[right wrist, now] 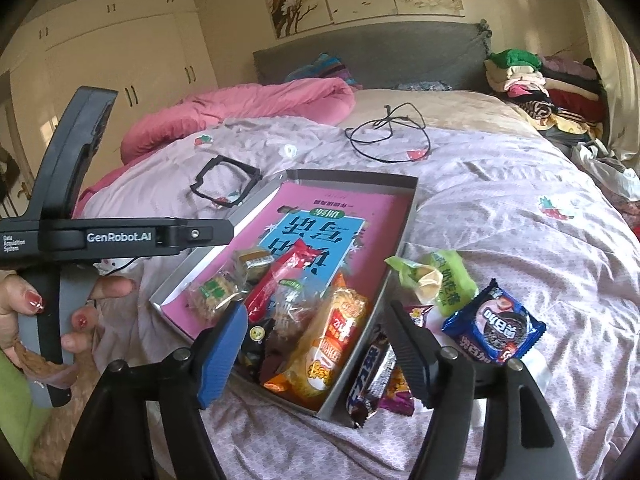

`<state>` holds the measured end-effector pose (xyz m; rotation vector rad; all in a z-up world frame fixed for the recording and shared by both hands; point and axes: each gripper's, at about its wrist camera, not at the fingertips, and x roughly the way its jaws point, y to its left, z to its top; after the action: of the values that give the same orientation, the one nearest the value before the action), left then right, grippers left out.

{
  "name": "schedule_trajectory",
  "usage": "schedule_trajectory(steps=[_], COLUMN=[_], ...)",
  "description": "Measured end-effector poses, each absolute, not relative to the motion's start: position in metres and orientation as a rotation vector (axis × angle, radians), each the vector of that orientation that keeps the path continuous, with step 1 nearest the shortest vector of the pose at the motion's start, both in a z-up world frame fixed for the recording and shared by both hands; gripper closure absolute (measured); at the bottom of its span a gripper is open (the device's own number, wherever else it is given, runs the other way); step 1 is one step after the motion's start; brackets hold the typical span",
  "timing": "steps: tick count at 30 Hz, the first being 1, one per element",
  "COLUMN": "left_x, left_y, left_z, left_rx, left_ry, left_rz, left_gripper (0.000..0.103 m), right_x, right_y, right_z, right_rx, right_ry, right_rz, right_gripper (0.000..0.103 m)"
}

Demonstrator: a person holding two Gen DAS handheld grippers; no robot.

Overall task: Organize snacks
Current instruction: 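Move both open tools back to the snacks beside the tray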

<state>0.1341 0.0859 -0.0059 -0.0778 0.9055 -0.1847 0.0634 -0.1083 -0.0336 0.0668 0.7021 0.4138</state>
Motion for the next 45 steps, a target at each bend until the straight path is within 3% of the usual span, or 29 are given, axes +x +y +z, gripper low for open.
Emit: schedule_trajectory(steps=[45], left_x=[0.106], left_y=[0.026], left_z=[0.018], left_rx=[-0.016], left_ry=[0.894], left_rz=[-0.387], left_gripper=[0.027], right_x=[0.057], right_y=[-0.198], right_z=[-0.018], right_rx=[0.230], right_ry=[0.662], right_rz=[0.228], right_gripper=[0.029])
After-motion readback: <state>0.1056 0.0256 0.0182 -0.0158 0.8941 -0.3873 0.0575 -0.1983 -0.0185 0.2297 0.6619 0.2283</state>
